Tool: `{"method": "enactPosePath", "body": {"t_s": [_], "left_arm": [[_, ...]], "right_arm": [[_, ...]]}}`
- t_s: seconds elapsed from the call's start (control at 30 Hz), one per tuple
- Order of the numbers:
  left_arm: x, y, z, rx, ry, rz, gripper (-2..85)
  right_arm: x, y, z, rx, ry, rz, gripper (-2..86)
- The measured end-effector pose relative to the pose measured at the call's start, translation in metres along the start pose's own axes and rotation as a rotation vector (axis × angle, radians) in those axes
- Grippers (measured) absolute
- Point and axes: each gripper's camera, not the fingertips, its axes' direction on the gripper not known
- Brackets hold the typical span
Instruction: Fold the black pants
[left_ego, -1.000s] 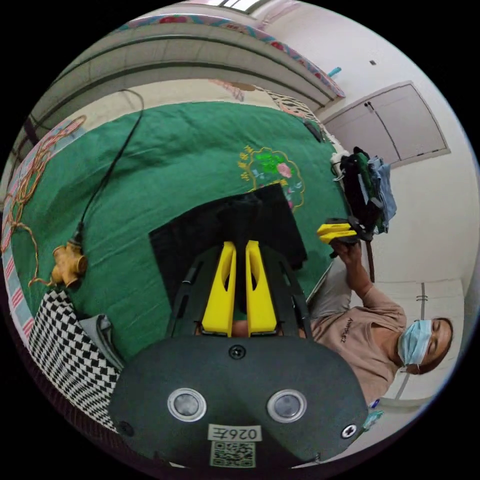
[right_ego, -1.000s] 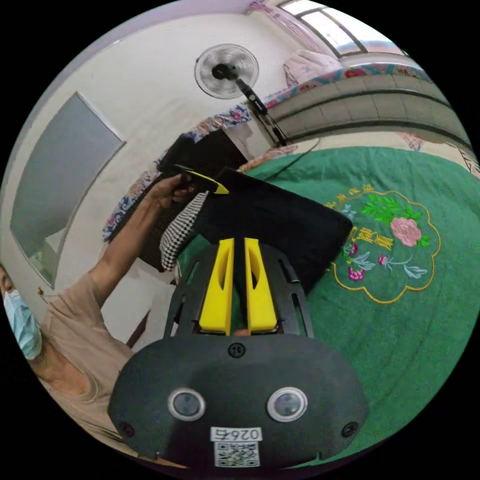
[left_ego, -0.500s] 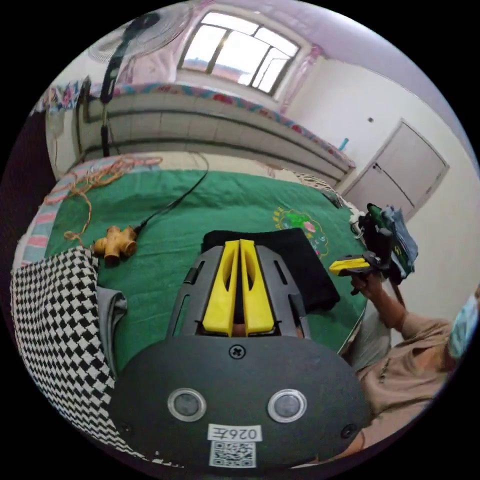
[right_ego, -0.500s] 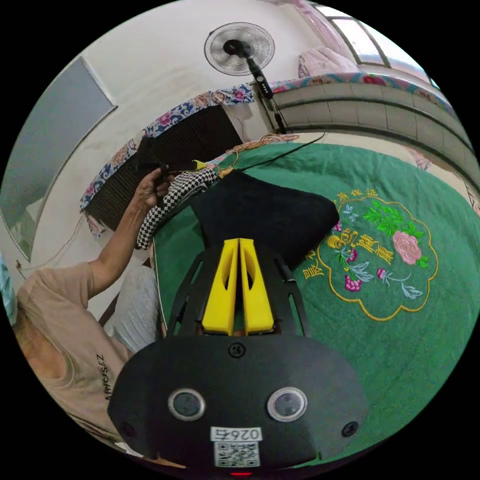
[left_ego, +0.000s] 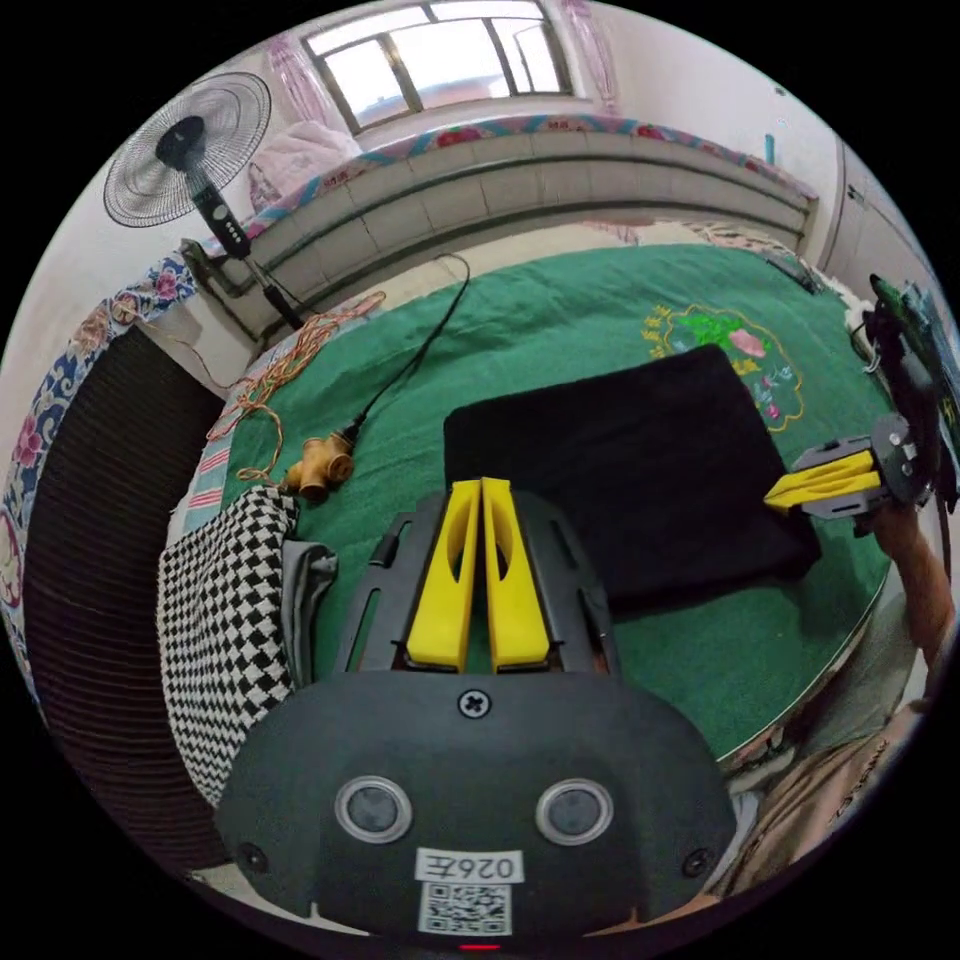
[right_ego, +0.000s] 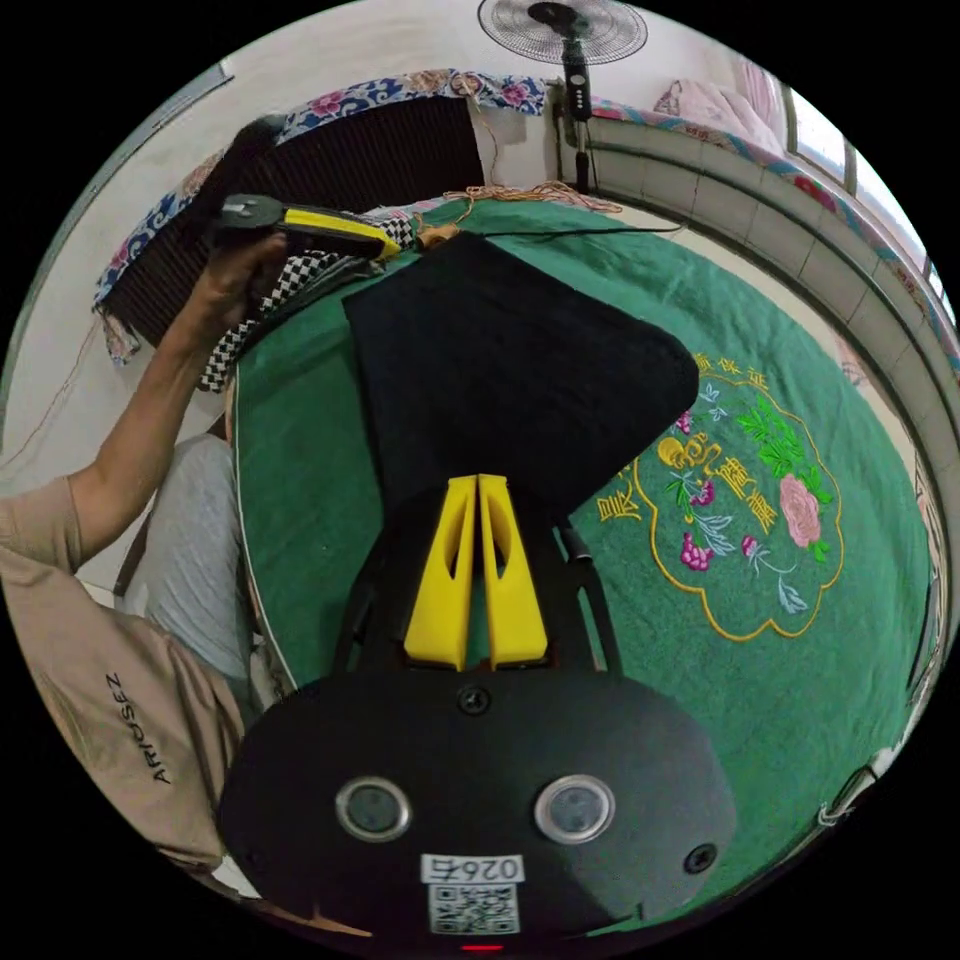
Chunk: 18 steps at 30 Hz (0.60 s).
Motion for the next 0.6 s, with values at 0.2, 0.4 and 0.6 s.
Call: {"method": "enactPosePath", "body": {"t_s": [0.2, 0.4, 0.6], "left_arm": [[-0.040, 0.028, 0.033, 0.091, 0.126, -0.105, 7.7], [-0.113, 0.042, 0.053, 0.171, 0.450, -0.315, 18.5], [-0.121, 0.047, 0.101, 0.025, 0.570, -0.301, 18.5]], "right_arm": [[0.045, 0.023, -0.005, 0.148, -0.057, 0.150, -0.2], [0.129, 0.066, 0.005, 0.266, -0.274, 0.475, 7.9], [0.184, 0.103, 0.049, 0.277, -0.500, 0.607, 11.4]]}}
